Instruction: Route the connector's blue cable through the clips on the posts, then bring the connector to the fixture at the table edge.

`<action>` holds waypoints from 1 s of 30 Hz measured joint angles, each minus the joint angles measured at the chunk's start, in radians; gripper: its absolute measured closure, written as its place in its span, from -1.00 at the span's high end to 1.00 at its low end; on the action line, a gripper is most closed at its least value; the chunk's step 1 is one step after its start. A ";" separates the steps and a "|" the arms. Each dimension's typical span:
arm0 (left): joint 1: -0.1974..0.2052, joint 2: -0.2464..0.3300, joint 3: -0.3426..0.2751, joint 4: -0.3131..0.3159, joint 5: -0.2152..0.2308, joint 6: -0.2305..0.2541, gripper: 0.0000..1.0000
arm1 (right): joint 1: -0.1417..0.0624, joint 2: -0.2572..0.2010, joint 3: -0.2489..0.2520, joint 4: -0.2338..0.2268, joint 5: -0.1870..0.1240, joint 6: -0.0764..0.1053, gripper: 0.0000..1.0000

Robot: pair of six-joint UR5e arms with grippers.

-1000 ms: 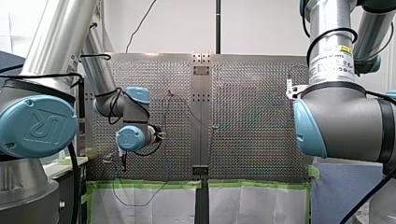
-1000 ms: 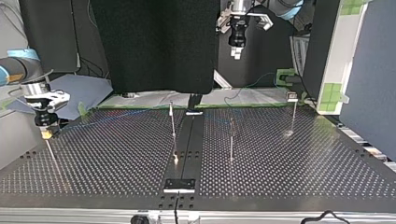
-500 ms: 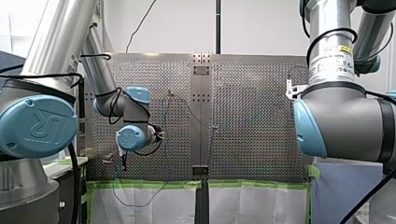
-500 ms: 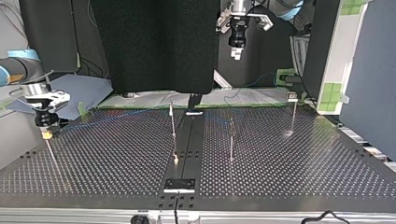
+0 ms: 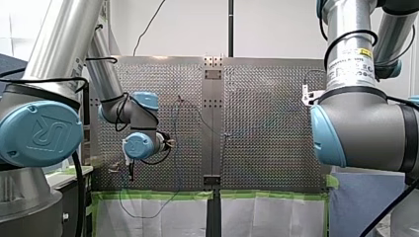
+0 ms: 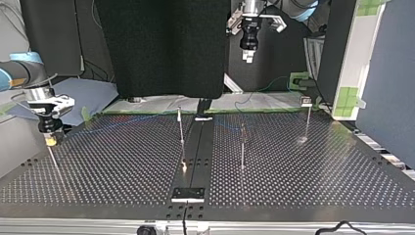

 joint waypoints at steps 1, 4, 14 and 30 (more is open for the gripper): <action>0.000 0.000 0.000 0.000 0.000 0.000 0.96 | 0.000 0.000 0.000 0.000 0.000 0.000 -0.57; 0.001 0.000 0.000 0.000 0.000 0.000 0.96 | 0.000 0.001 0.000 -0.002 0.000 0.001 -0.57; 0.005 0.000 0.000 0.000 0.000 0.000 0.96 | 0.003 0.005 -0.005 -0.005 0.000 0.004 -0.57; 0.008 0.000 0.000 0.000 0.001 0.000 0.96 | 0.013 0.008 -0.021 0.004 0.004 0.004 -0.52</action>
